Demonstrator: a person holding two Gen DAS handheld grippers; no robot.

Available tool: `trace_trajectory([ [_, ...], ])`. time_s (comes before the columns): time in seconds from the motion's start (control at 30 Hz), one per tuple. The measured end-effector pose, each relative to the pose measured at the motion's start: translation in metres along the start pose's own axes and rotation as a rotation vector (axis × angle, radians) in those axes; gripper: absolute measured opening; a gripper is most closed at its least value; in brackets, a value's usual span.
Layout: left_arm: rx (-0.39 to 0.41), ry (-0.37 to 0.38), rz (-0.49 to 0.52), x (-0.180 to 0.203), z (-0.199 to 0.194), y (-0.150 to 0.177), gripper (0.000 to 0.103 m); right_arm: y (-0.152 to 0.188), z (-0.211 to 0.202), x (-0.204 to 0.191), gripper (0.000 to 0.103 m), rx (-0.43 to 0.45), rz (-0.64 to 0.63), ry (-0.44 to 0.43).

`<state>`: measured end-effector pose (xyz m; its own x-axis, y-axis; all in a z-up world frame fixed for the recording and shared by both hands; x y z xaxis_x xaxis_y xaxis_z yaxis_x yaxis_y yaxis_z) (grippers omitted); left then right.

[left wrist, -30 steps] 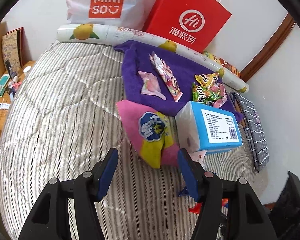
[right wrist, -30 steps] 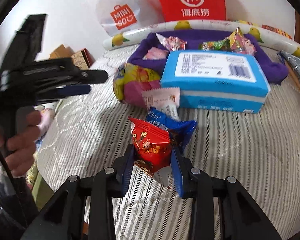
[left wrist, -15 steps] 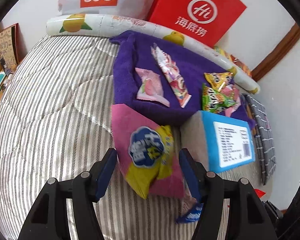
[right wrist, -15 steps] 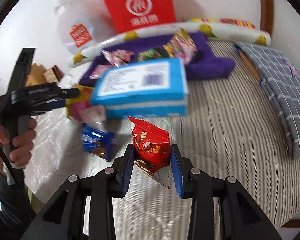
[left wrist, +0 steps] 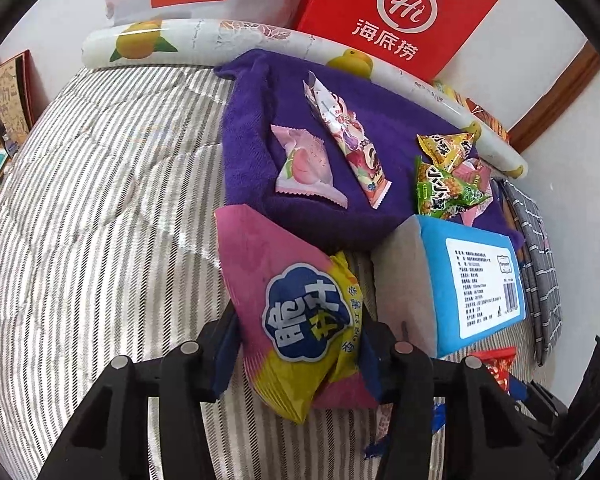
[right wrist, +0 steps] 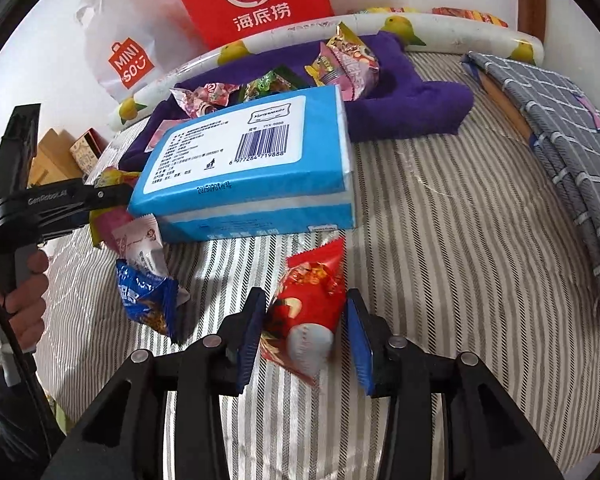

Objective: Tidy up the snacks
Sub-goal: 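Grasp the pink-yellow chip bag with the left gripper while the right gripper holds the red packet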

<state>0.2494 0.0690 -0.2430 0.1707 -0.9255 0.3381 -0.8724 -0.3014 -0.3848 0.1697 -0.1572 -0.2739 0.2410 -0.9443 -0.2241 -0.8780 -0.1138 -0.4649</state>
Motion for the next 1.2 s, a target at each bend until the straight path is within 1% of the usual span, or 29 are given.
trace_trajectory([
  [0.1, 0.011, 0.011, -0.006, -0.004, -0.007, 0.002, 0.046, 0.0, 0.001, -0.004, 0.039, -0.005, -0.015, 0.008],
  [0.13, 0.017, 0.014, -0.011, -0.006, -0.011, 0.003, 0.046, 0.0, 0.0, -0.007, 0.033, -0.004, -0.017, 0.006],
  [0.37, 0.05, 0.026, -0.018, -0.014, -0.035, 0.01, 0.046, 0.005, -0.001, -0.021, 0.033, -0.012, -0.06, 0.019],
  [0.53, 0.076, 0.038, -0.018, -0.015, -0.054, 0.016, 0.046, 0.01, 0.008, -0.026, 0.033, -0.029, -0.092, 0.058],
  [0.57, 0.08, 0.04, -0.018, -0.016, -0.058, 0.018, 0.046, 0.011, 0.007, -0.026, 0.029, -0.022, -0.095, 0.063],
  [0.6, 0.086, 0.043, -0.018, -0.016, -0.062, 0.02, 0.046, 0.01, 0.005, -0.028, 0.029, -0.013, -0.1, 0.061],
  [0.67, 0.095, 0.047, -0.015, -0.016, -0.069, 0.023, 0.046, 0.01, 0.001, -0.032, 0.029, -0.002, -0.101, 0.044],
  [0.87, 0.114, 0.065, -0.01, -0.009, -0.085, 0.032, 0.046, 0.01, -0.016, -0.038, 0.029, 0.032, -0.109, 0.041],
  [1.03, 0.135, 0.095, 0.017, 0.007, -0.104, 0.041, 0.046, 0.009, -0.041, -0.037, 0.029, 0.073, -0.112, 0.048],
  [1.2, 0.149, 0.145, 0.04, 0.03, -0.12, 0.046, 0.046, 0.004, -0.069, -0.037, 0.029, 0.113, -0.118, 0.056],
])
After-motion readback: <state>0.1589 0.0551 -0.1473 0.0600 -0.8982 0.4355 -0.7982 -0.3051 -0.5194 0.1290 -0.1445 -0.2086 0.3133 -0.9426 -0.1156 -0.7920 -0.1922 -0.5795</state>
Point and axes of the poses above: each gripper's, at about its wrist camera, not at the fingertips, and z roughly the way its jaws point, x to its right, y to its underside, the point moved 10 cm from there along z, roughly the way its jaws point, and after that the axes turned 6 degrees about -z, right-handed, at the moved point
